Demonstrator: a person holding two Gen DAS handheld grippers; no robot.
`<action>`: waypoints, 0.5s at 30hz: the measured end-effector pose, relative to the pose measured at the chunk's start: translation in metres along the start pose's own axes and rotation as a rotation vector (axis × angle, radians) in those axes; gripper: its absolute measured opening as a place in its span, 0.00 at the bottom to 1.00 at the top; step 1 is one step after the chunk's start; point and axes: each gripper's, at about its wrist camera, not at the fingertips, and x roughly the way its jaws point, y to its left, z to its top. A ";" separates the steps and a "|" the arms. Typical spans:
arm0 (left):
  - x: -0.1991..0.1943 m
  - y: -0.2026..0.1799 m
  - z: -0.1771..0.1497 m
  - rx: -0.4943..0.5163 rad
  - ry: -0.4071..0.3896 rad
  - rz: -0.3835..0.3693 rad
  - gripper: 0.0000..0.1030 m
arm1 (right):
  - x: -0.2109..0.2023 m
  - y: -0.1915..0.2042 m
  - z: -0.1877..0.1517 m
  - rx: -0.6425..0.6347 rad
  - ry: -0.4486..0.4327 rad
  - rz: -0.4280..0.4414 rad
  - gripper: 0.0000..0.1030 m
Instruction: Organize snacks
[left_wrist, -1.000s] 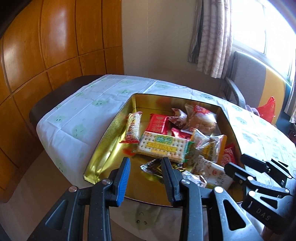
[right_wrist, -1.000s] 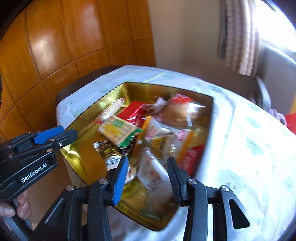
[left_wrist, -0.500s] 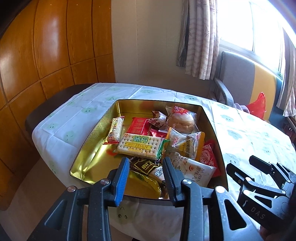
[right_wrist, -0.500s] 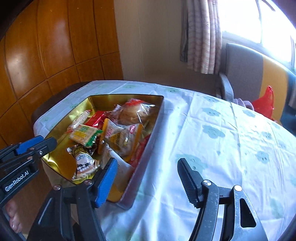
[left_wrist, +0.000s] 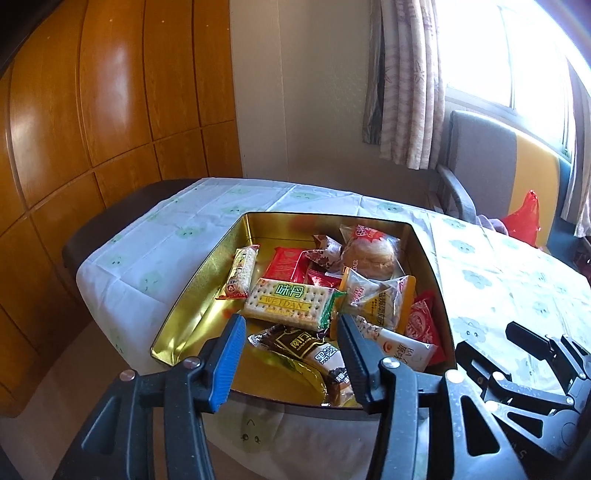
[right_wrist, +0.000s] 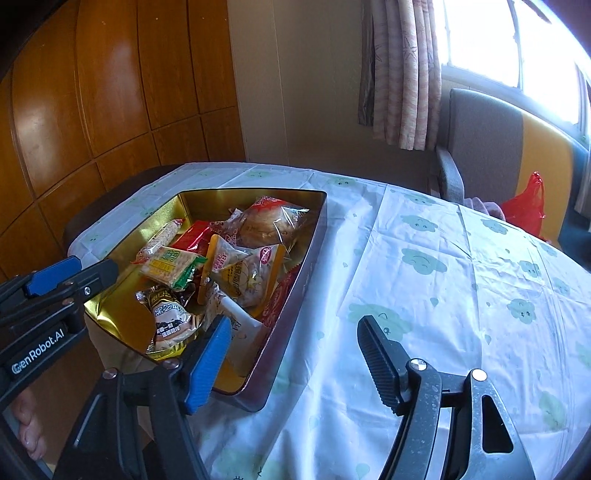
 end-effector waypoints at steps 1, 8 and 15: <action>0.000 0.001 0.000 -0.004 0.000 0.000 0.51 | 0.000 0.000 0.000 0.000 -0.001 -0.001 0.70; 0.000 0.004 -0.001 -0.004 -0.005 0.005 0.51 | 0.000 0.003 0.000 -0.005 -0.002 -0.001 0.70; 0.000 0.006 -0.001 -0.007 -0.008 0.007 0.51 | -0.001 0.005 0.000 -0.010 -0.005 -0.004 0.71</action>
